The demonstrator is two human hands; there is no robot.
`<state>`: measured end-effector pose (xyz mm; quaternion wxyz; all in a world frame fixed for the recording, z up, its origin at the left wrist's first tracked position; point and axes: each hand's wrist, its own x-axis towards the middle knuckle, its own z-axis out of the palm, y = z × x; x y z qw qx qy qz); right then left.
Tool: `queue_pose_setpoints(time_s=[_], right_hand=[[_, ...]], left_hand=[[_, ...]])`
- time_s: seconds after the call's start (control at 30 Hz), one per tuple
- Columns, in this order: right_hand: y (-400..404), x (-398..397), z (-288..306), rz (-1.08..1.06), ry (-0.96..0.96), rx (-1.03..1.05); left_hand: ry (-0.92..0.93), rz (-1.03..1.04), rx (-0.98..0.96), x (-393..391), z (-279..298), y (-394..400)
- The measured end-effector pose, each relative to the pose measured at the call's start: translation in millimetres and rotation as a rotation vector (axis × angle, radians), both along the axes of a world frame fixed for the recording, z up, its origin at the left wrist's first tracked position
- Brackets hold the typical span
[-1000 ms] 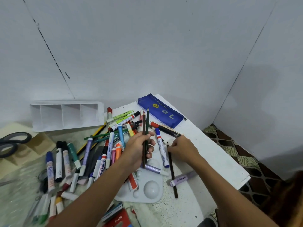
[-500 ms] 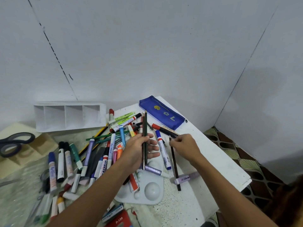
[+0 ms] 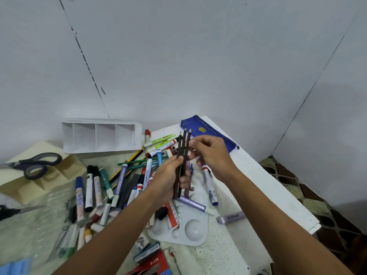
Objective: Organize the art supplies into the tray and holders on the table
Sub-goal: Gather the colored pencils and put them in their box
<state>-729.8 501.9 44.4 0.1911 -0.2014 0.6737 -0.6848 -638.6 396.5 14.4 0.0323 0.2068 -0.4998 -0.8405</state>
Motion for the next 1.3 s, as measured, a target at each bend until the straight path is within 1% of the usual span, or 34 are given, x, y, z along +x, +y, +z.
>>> queue_pose_setpoints(time_s=[0.1, 0.23, 0.3, 0.43, 0.57, 0.7, 0.77, 0.83, 0.9, 0.97, 1.07, 1.2, 1.3], right_hand=[[-4, -5, -1, 0.032, 0.015, 0.118], [2, -18, -20, 0.051, 0.098, 0.522], [0, -21, -32, 0.061, 0.128, 0.627], [-12, -23, -43, 0.07, 0.178, 0.667], [-24, -19, -45, 0.141, 0.236, 0.821], [-25, -19, -45, 0.134, 0.244, 0.88], [-22, -20, -44, 0.07, 0.32, 0.945], [-19, -18, -41, 0.004, 0.459, 1.003], [-18, -16, -41, 0.006, 0.532, 0.922], [-21, -12, -41, 0.098, 0.541, 0.86], [-26, -6, -43, 0.187, 0.555, 0.925], [-30, -3, -48, 0.183, 0.643, 1.021], [-32, -2, -50, 0.17, 0.69, 1.054]], left_hand=[[-0.043, 0.079, -0.001, 8, 0, -19], [-0.052, 0.127, -0.034, 20, -1, -36], [-0.048, 0.144, -0.045, 25, -4, -42], [-0.066, 0.179, -0.047, 29, -9, -46], [-0.081, 0.188, -0.054, 31, -12, -47], [-0.089, 0.192, -0.044, 33, -12, -49], [-0.094, 0.197, -0.038, 33, -12, -50], [-0.097, 0.203, -0.037, 34, -13, -50], [-0.1, 0.205, -0.039, 34, -13, -49], [-0.101, 0.203, -0.039, 34, -13, -49], [-0.095, 0.201, -0.035, 33, -12, -48], [-0.088, 0.207, -0.04, 35, -13, -50], [-0.087, 0.212, -0.039, 36, -13, -51]])
